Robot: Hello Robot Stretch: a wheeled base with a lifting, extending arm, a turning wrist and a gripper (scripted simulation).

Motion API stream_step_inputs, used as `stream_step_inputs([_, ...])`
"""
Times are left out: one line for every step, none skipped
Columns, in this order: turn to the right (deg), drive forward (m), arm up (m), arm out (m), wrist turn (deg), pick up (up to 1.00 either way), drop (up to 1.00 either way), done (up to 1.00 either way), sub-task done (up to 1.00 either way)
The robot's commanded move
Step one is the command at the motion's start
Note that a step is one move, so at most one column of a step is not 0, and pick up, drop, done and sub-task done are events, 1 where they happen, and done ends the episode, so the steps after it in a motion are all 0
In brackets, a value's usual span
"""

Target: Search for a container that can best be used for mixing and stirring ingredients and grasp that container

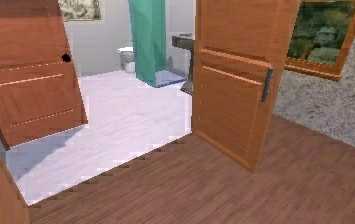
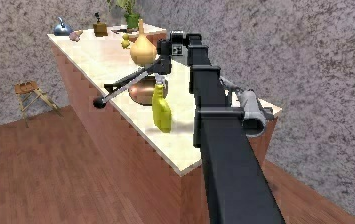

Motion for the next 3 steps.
stream_step_inputs([0.0, 0.0, 0.0, 0.0, 45.0, 0.0, 0.0, 0.0, 0.0])
stream_step_inputs([0.0, 0.0, 0.0, 0.0, 21.0, 0.0, 0.0, 0.0, 0.0])
stream_step_inputs([0.0, 0.0, -0.12, 0.0, 0.0, 0.0, 0.0, 0.0, 0.0])
